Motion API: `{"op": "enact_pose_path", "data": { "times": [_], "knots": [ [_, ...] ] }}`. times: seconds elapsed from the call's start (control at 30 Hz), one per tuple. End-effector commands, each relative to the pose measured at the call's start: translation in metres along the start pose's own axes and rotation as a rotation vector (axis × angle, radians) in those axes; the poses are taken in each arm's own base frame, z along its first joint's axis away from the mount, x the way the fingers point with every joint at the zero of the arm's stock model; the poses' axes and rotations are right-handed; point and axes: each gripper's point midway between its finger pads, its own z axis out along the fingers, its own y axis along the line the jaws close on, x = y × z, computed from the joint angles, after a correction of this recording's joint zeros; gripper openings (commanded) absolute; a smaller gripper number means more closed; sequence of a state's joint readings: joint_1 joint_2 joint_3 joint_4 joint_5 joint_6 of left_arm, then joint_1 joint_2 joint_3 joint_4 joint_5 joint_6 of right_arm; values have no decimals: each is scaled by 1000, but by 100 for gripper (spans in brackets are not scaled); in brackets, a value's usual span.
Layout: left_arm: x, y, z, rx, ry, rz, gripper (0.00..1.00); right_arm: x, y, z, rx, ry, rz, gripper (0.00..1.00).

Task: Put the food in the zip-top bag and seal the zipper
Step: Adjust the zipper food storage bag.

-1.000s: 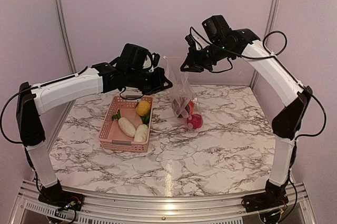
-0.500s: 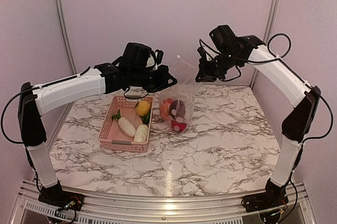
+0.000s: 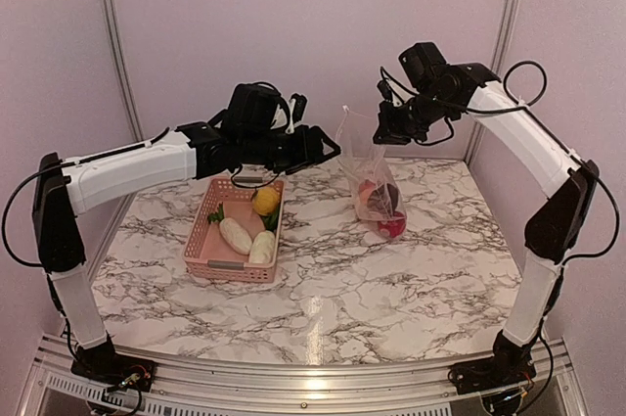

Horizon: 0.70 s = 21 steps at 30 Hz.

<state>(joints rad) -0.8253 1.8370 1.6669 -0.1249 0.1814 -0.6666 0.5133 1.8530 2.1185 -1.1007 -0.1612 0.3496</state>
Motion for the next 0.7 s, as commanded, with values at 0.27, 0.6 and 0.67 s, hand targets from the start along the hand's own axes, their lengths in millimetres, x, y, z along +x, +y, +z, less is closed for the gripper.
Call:
{"op": "enact_pose_path", "data": {
  "times": [0.27, 0.6, 0.67],
  "knots": [
    [29, 80, -62, -293, 51, 33, 85, 22, 24, 34, -78, 75, -57, 0],
    [53, 191, -104, -554, 28, -101, 99, 30, 47, 50, -141, 111, -73, 0],
    [57, 207, -104, -600, 36, -121, 99, 31, 50, 52, -148, 118, -75, 0]
  ]
}}
